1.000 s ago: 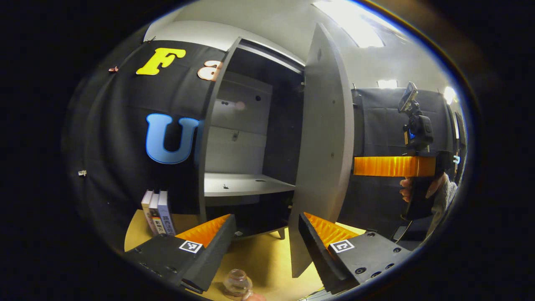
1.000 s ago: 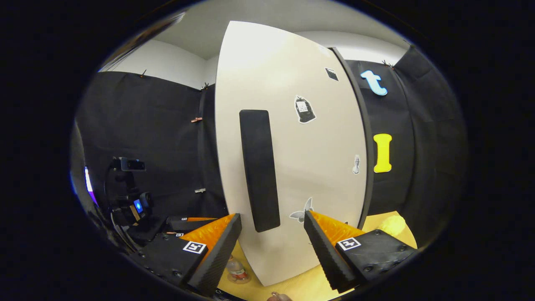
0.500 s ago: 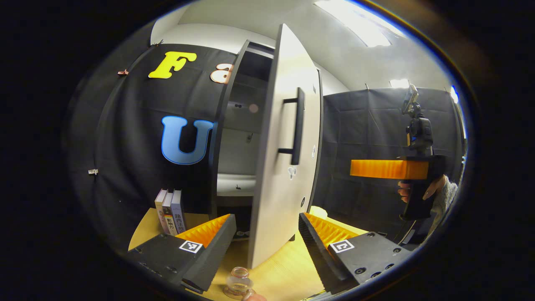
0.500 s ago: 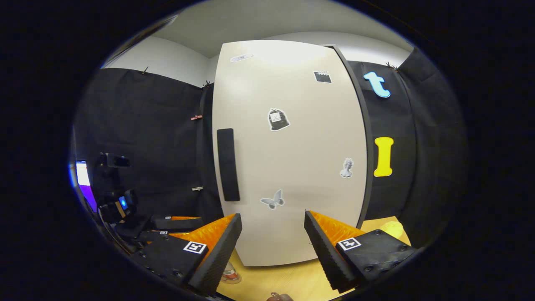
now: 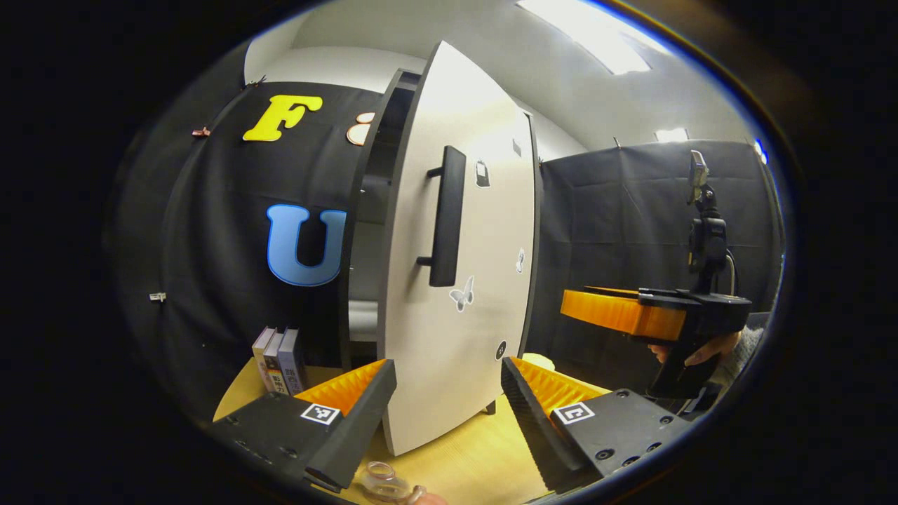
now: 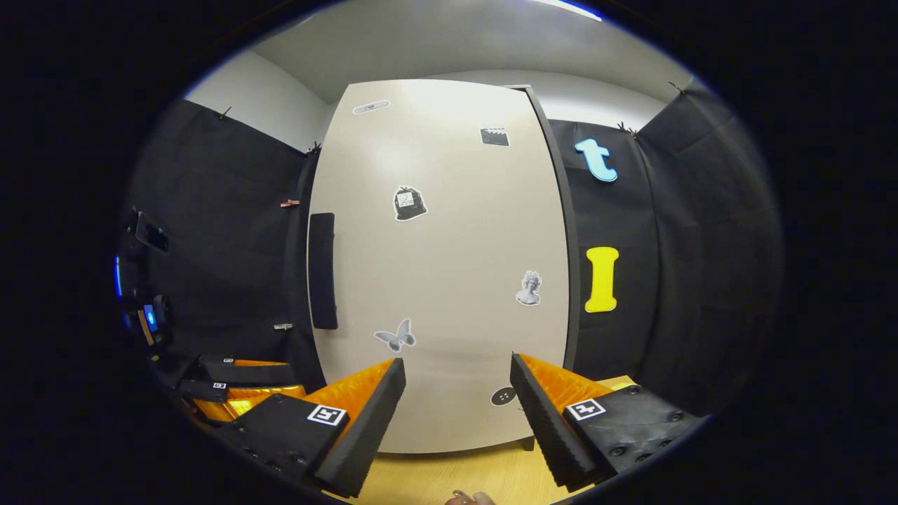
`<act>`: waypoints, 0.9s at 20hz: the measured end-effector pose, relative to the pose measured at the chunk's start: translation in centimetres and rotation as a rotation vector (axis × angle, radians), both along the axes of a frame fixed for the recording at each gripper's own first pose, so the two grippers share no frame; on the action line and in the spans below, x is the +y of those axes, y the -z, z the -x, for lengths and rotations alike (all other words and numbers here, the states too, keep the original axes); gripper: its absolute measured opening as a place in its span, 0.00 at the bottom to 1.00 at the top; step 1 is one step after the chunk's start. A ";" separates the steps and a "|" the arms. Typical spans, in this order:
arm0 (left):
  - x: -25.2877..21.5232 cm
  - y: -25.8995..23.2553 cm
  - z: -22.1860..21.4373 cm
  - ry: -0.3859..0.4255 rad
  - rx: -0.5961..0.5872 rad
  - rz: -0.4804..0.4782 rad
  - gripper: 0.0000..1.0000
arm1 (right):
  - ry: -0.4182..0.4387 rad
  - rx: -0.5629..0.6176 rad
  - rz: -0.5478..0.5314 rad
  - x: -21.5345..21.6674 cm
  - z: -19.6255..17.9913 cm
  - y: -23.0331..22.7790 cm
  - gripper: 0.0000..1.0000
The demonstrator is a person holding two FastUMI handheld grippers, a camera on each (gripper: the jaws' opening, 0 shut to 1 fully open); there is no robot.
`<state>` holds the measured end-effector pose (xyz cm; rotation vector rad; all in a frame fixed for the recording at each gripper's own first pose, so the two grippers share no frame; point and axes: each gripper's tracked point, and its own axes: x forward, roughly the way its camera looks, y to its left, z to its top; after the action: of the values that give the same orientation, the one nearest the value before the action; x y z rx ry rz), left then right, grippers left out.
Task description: Open the cabinet door with the right hand, grasp the bottle in the cabinet with the left hand and place it on the coaster, then close the cabinet door with the right hand.
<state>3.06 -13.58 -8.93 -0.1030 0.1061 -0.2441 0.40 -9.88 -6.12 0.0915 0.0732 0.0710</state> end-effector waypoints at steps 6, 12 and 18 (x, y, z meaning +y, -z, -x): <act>-1.3 -1.4 -1.8 0.001 -0.038 -0.033 0.95 | 0.014 0.008 0.023 -1.8 0.2 -0.1 0.98; -3.0 -1.8 -2.8 0.019 -0.041 -0.036 0.95 | 0.030 0.023 0.058 -2.7 0.4 -0.4 0.98; -3.7 -2.0 -2.9 0.009 -0.055 -0.059 0.95 | -0.019 0.030 0.019 -2.2 0.7 -1.3 0.97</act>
<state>5.96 -17.31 -6.97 -0.0374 0.0590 -0.2528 -0.28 -12.11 -4.83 0.0729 0.1045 0.0883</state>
